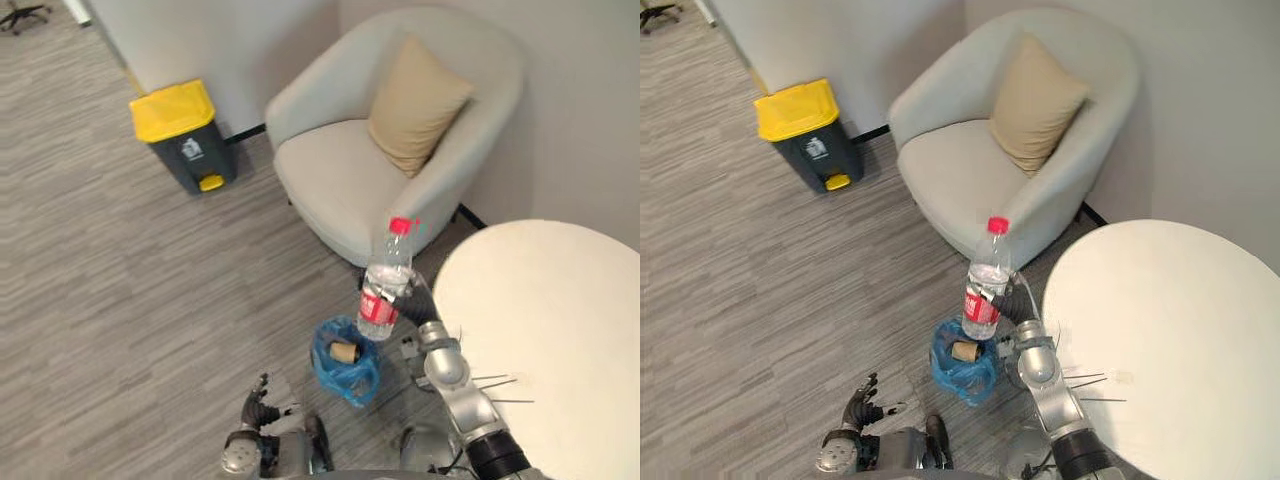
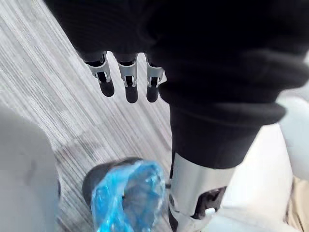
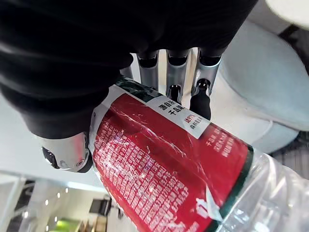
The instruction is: Gather rubbish on tea table into small bin, then transfer packed bag to large trash can.
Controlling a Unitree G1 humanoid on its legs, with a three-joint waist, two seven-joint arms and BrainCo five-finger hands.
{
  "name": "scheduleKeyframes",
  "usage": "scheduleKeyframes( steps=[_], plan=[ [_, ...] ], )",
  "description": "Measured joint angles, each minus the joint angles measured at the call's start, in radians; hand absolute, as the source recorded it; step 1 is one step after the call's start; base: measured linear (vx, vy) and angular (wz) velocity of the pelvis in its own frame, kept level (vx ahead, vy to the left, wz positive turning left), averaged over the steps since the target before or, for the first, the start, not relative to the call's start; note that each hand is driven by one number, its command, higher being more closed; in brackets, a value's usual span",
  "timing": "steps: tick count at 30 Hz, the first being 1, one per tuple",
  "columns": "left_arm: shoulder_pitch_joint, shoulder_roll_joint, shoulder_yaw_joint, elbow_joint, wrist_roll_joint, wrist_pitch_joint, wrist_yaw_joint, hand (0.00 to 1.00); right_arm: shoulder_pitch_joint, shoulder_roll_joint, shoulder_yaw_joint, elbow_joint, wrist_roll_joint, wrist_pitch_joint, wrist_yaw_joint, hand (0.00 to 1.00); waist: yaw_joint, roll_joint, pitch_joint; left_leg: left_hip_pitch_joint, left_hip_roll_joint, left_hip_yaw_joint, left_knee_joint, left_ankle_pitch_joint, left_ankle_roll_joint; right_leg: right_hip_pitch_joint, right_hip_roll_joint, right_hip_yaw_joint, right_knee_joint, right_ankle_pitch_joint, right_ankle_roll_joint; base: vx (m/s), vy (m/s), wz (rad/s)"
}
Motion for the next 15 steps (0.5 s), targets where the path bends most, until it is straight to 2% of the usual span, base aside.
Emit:
scheduleKeyframes(
  steps=[1, 2, 3, 5, 6, 8, 10, 13, 14, 15],
  plan=[
    [0.000, 0.005, 0.000, 0.002, 0.001, -0.002, 0.000, 0.00, -0.002, -0.004, 0.002, 0.000, -0.010, 0.000, 0.006, 1.00, -0.001, -0.002, 0.003, -0.016, -0.008, -0.021, 0.018, -0.001, -0.003, -0.008, 0.009, 0.007, -0.034, 0.005, 0.004, 0.12, -0.090, 1.37],
    [-0.008, 0.020, 0.006, 0.003, 0.000, -0.016, 0.000, 0.00, -0.012, -0.010, 0.011, 0.001, -0.023, -0.001, 0.011, 1.00, -0.002, -0.022, 0.018, -0.055, -0.038, -0.060, 0.073, -0.013, -0.019, -0.021, 0.002, 0.003, -0.123, 0.105, 0.005, 0.12, -0.148, 1.31],
    [-0.044, 0.017, 0.024, 0.019, 0.000, -0.018, 0.002, 0.00, -0.055, -0.024, 0.025, 0.024, -0.027, -0.004, 0.011, 1.00, 0.002, -0.014, 0.051, -0.108, -0.044, -0.090, 0.143, -0.029, -0.029, -0.043, -0.010, -0.011, -0.117, 0.107, 0.021, 0.10, -0.143, 1.08],
    [-0.068, -0.002, 0.036, 0.016, -0.001, -0.020, 0.006, 0.00, -0.164, -0.064, 0.064, 0.101, -0.051, 0.000, 0.012, 1.00, 0.017, 0.020, 0.083, -0.207, -0.013, -0.112, 0.201, -0.032, -0.035, -0.095, 0.010, -0.040, -0.119, 0.116, 0.008, 0.05, -0.106, 0.47],
    [-0.090, -0.015, 0.038, 0.016, -0.011, -0.021, 0.010, 0.00, -0.222, -0.086, 0.079, 0.124, -0.066, 0.006, 0.011, 1.00, 0.013, 0.034, 0.123, -0.237, -0.007, -0.132, 0.204, -0.032, -0.037, -0.116, 0.012, -0.063, -0.111, 0.116, 0.007, 0.01, -0.088, 0.37],
    [-0.133, -0.024, 0.037, 0.016, -0.032, -0.022, 0.024, 0.00, -0.275, -0.108, 0.076, 0.145, -0.067, 0.009, 0.006, 1.00, 0.016, 0.031, 0.160, -0.297, -0.008, -0.151, 0.221, -0.025, -0.050, -0.174, 0.009, -0.074, -0.072, 0.114, 0.004, -0.07, -0.077, 0.37],
    [-0.187, -0.032, 0.038, 0.018, -0.076, -0.040, 0.043, 0.00, -0.335, -0.114, 0.073, 0.196, -0.086, 0.019, -0.019, 1.00, 0.022, 0.022, 0.178, -0.381, -0.014, -0.159, 0.265, -0.025, -0.050, -0.265, -0.008, -0.084, 0.002, 0.098, -0.016, -0.10, -0.052, 0.26],
    [-0.261, -0.049, 0.046, 0.015, -0.112, -0.049, 0.069, 0.00, -0.387, -0.112, 0.067, 0.198, -0.107, 0.038, -0.061, 1.00, 0.028, 0.021, 0.191, -0.509, -0.017, -0.149, 0.352, -0.034, -0.061, -0.382, -0.030, -0.081, 0.098, 0.060, -0.019, -0.16, -0.027, 0.23],
    [-0.310, -0.065, 0.066, 0.009, -0.123, -0.060, 0.085, 0.00, -0.434, -0.107, 0.066, 0.197, -0.118, 0.042, -0.087, 1.00, 0.035, 0.022, 0.198, -0.604, -0.006, -0.142, 0.419, -0.057, -0.055, -0.472, -0.033, -0.076, 0.162, 0.033, -0.023, -0.16, -0.033, 0.11],
    [-0.330, -0.070, 0.072, 0.003, -0.130, -0.061, 0.092, 0.00, -0.455, -0.108, 0.064, 0.197, -0.130, 0.045, -0.100, 1.00, 0.039, 0.020, 0.204, -0.647, -0.001, -0.140, 0.454, -0.060, -0.055, -0.510, -0.033, -0.072, 0.192, 0.024, -0.021, -0.26, -0.048, 0.08]
  ],
)
